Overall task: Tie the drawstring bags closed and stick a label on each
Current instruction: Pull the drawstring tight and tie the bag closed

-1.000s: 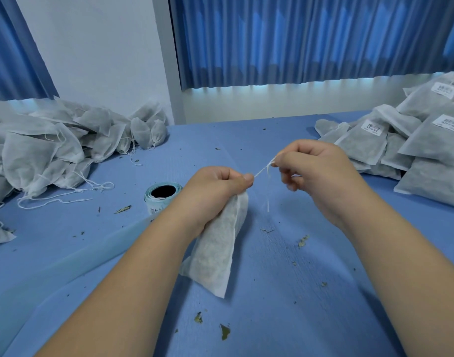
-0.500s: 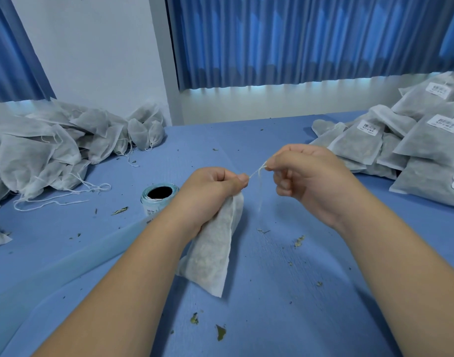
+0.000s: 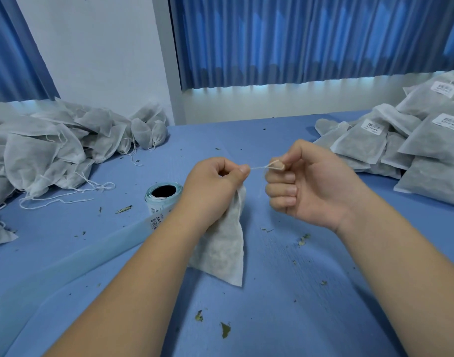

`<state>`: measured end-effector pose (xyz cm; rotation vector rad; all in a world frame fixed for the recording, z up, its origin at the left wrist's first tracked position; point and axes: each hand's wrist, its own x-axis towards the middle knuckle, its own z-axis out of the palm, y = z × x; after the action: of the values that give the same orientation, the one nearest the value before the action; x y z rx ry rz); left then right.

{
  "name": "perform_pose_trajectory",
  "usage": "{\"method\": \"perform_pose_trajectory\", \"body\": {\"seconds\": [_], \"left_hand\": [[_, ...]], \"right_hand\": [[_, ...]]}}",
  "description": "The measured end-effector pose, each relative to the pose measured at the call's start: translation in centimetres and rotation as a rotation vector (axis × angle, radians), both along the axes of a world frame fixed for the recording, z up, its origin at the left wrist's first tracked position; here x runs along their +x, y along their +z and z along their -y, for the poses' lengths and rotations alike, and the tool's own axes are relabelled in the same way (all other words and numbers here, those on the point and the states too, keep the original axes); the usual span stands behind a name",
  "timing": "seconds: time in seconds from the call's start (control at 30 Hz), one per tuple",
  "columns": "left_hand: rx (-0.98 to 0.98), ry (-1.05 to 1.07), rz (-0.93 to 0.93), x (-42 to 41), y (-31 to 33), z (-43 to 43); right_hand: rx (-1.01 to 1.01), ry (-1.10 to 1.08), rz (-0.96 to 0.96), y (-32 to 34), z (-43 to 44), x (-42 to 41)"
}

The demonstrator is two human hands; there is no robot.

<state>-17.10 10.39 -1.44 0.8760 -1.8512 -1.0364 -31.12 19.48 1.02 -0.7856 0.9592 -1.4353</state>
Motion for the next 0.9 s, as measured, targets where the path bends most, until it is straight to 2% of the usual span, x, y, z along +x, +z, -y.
{"method": "perform_pose_trajectory", "body": {"seconds": [0.07,0.2,0.27,0.4,0.5,0.73,0.9], "left_hand": [[-0.012,0.005,0.04,-0.1,-0.2,0.0],[-0.005,-0.026,0.098,-0.5,-0.6,0.0],[-0.011,-0.013,0.107,-0.9,-0.8,0.0],[-0.053,0.09,0.06,-0.8,-0.8,0.3],[-0.076,0.142,0.057,-0.7,-0.8,0.5],[-0.105,0.197,0.111,-1.0,-1.6,0.5],[-0.147,0.253,0.105,-0.8,-1.5,0.8]], "right_hand": [[0.012,-0.017,-0.008,0.0,-0.1,-0.1],[-0.102,-0.132,0.07,-0.2,0.0,0.3],[-0.114,-0.115,0.083,-0.3,0.1,0.7],[0.016,-0.021,0.019,-0.1,0.1,0.5],[0.154,-0.075,-0.1,-0.2,0.3,0.2],[-0.012,-0.081,-0.049,-0.2,0.1,0.7],[0.062,-0.035,-0.12,-0.5,0.1,1.1]]}}
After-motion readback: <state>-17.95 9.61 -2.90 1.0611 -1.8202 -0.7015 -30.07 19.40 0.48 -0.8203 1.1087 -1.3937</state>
